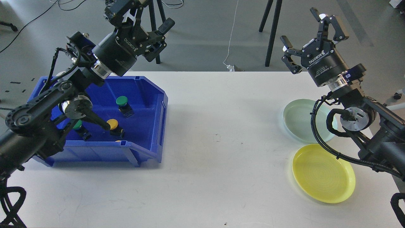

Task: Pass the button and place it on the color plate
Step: 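Move the left gripper down into the blue bin toward the buttons, then grasp the yellow-capped button in the bin with the left gripper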

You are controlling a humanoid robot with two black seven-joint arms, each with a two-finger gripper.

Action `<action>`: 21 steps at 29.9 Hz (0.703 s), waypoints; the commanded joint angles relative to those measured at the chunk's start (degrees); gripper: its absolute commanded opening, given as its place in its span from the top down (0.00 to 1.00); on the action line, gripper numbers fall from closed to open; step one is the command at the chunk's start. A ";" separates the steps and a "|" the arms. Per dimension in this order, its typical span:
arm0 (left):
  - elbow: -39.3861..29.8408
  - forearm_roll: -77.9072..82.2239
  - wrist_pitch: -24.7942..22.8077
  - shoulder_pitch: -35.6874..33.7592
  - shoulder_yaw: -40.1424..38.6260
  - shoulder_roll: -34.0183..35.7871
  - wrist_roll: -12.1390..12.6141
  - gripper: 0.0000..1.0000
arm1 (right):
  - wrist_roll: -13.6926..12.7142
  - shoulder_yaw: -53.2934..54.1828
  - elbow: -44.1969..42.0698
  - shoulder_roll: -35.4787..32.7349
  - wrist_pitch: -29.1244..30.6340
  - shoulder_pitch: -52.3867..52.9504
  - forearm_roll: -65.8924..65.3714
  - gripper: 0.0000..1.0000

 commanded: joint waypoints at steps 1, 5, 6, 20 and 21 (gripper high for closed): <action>-7.35 7.80 0.03 -0.49 1.79 10.20 0.00 0.14 | 0.01 0.14 -0.05 0.03 0.00 0.00 0.00 0.01; -7.71 24.04 0.03 -5.23 9.25 21.37 0.00 0.15 | 0.01 0.14 -0.14 0.03 0.00 -0.43 0.00 0.01; -7.71 28.87 0.03 -6.72 11.88 23.74 0.00 0.15 | 0.01 0.14 -0.05 0.03 0.00 -0.96 0.00 0.01; 0.63 57.92 0.03 -14.12 30.18 27.47 0.00 0.16 | 0.01 0.41 -0.05 0.21 0.00 -2.90 0.00 0.01; 1.86 58.01 0.03 -14.12 30.45 26.33 0.00 0.16 | 0.01 0.41 -0.05 0.21 0.00 -2.98 0.00 0.01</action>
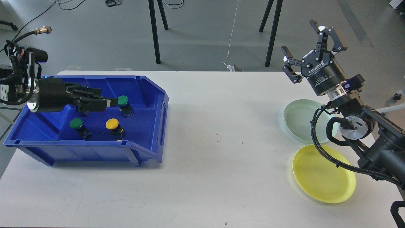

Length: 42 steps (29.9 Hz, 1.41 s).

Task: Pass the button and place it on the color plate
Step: 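Grasp the yellow-capped button in the bin with the left gripper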

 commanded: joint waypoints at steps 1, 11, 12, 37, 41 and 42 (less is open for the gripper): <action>3.70 1.03 0.00 -0.08 1.30 -3.58 0.01 0.17 | 0.01 0.01 0.00 -0.09 0.00 -0.03 0.00 0.01; 15.92 2.09 0.00 -0.35 4.55 -12.82 0.01 0.18 | 0.01 -0.08 0.09 -0.53 0.00 -0.39 0.00 0.01; 16.71 2.44 0.00 -0.35 5.34 -13.26 0.01 0.18 | 0.01 -0.08 0.09 -0.53 0.00 -0.39 0.00 0.01; 20.15 3.06 0.00 1.85 6.23 -14.40 0.01 0.16 | 0.01 0.10 0.18 -0.53 0.00 -0.83 0.09 0.01; 20.50 2.97 0.00 1.85 6.14 -14.49 0.01 0.16 | 0.01 0.10 0.18 -0.53 0.00 -0.91 0.09 0.01; 20.50 2.97 0.00 1.94 6.14 -14.49 0.01 0.16 | 0.01 0.10 0.27 -0.53 0.00 -1.09 0.09 0.01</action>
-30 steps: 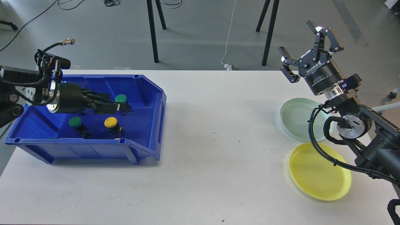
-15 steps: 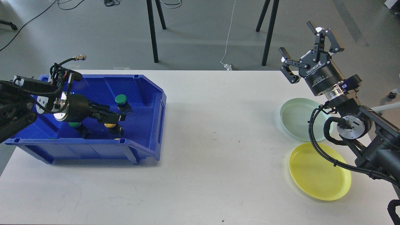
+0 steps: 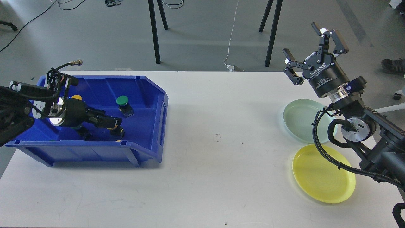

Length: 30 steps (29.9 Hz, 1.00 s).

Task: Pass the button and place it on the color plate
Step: 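Grasp the yellow-capped button in the bin with the left gripper, then lift the yellow button out and extend it toward the right gripper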

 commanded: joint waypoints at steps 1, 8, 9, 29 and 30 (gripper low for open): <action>0.12 -0.03 0.00 0.29 0.00 -0.25 0.00 0.16 | -0.01 0.00 0.03 0.01 0.00 -0.21 0.00 0.01; 0.21 -0.03 0.00 1.61 0.00 -1.92 0.00 0.17 | -0.01 0.09 0.03 0.01 0.00 -0.74 0.00 0.01; 0.29 -0.03 0.00 1.96 -0.09 -1.92 0.00 0.17 | -0.01 0.09 0.03 0.01 0.00 -0.74 0.00 0.01; 0.47 -0.73 0.00 1.53 -0.97 -1.66 0.00 0.95 | -0.01 1.59 0.20 -0.08 0.00 -2.06 0.00 0.01; 0.03 -0.82 0.00 1.27 -1.14 -1.40 0.00 0.95 | -0.01 1.76 0.29 -0.08 0.00 -2.06 0.00 0.01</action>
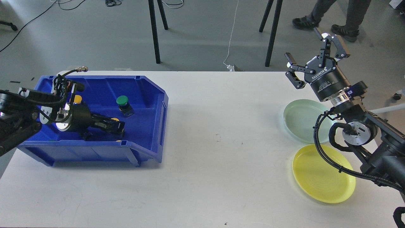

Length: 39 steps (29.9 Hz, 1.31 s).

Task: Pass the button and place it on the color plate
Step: 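Lift the yellow button out and extend it toward the right gripper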

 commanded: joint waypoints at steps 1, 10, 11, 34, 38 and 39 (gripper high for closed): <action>-1.27 -0.23 0.00 -0.66 -0.80 0.86 0.00 0.95 | 0.02 0.52 0.15 0.00 0.00 -0.34 0.08 0.01; -12.17 -22.16 0.00 -2.86 -20.83 7.81 0.00 0.94 | 0.02 4.02 -1.95 -0.53 0.00 -0.69 0.17 0.01; -12.96 -26.29 0.00 -2.60 -22.50 7.11 0.00 0.94 | 0.02 5.86 -2.65 -0.61 0.00 -0.69 0.17 0.01; -10.07 -46.72 0.00 11.20 -23.48 -20.32 0.00 0.93 | 0.02 0.69 20.89 8.08 -11.04 -15.46 -17.67 0.01; -10.07 -46.72 0.00 11.38 -23.83 -20.40 0.00 0.93 | 0.02 -0.01 20.11 12.64 -11.04 -14.76 -17.76 0.01; -10.07 -46.72 0.00 11.38 -23.84 -20.40 0.00 0.93 | 0.02 -0.36 19.49 13.44 -11.04 -14.67 -17.76 0.01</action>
